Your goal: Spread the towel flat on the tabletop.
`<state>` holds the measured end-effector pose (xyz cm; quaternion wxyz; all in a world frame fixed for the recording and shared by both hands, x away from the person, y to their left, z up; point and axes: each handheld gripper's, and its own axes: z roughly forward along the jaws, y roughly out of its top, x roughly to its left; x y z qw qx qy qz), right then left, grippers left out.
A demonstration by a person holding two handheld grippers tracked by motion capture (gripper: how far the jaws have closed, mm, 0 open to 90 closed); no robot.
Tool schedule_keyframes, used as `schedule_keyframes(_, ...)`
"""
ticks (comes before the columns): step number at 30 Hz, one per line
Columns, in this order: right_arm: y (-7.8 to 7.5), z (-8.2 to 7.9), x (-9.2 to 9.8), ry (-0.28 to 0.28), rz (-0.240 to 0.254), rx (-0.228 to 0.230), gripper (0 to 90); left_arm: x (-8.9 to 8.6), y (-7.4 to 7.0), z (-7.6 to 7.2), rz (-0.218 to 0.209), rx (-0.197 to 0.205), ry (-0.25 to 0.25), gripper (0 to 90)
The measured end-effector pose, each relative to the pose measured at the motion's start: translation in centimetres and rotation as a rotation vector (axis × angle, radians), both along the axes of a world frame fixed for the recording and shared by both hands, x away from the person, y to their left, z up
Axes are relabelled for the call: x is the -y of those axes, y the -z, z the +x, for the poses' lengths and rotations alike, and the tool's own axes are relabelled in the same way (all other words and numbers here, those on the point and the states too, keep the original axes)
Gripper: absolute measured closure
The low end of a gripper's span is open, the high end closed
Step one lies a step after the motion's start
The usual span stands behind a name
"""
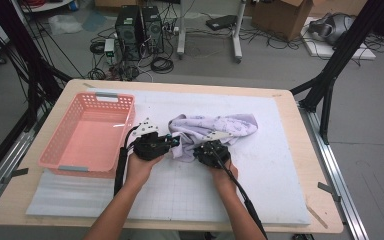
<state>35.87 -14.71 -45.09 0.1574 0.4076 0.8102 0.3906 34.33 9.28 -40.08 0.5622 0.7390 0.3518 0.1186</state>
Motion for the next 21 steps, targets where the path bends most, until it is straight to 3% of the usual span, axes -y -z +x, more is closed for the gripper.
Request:
schedule_keyframes(3, 0.0, 0.1, 0.5, -0.027, 0.035, -0.031, 90.0, -0.4, -0.1, -0.2, 0.000, 0.001, -0.006, 85.0)
schedule_keyframes(6, -0.3, -0.4, 1.8, -0.044, 0.041, -0.024, 90.0, -0.7, 0.0, -0.3, 0.005, -0.004, -0.007, 85.0)
schedule_keyframes(12, -1.3, -0.6, 3.8, -0.005, 0.133, 0.004, 89.3, -0.8, 0.1, -0.3, -0.005, -0.003, -0.016, 85.0)
schedule_keyframes(13, -1.2, -0.6, 3.7, -0.001, 0.159, -0.012, 86.3, -0.8, 0.1, -0.3, -0.006, -0.003, -0.018, 85.0)
schedule_keyframes(15, -0.7, -0.3, 3.2, 0.009, 0.191, -0.042, 60.4, -0.8, 0.2, -0.3, -0.004, -0.004, -0.019, 85.0)
schedule_keyframes(16, -0.4, -0.2, 2.7, 0.022, 0.198, -0.062, 53.9, -0.8, 0.2, -0.3, -0.003, -0.006, -0.019, 85.0)
schedule_keyframes(18, 0.1, 0.1, 1.7, 0.021, 0.174, -0.071, 52.6, -0.7, 0.3, -0.3, 0.003, -0.006, -0.016, 84.9)
schedule_keyframes(21, 0.0, 0.3, 0.0, 0.019, 0.064, -0.037, 55.0, -0.8, 0.3, -0.3, 0.001, -0.006, -0.018, 84.9)
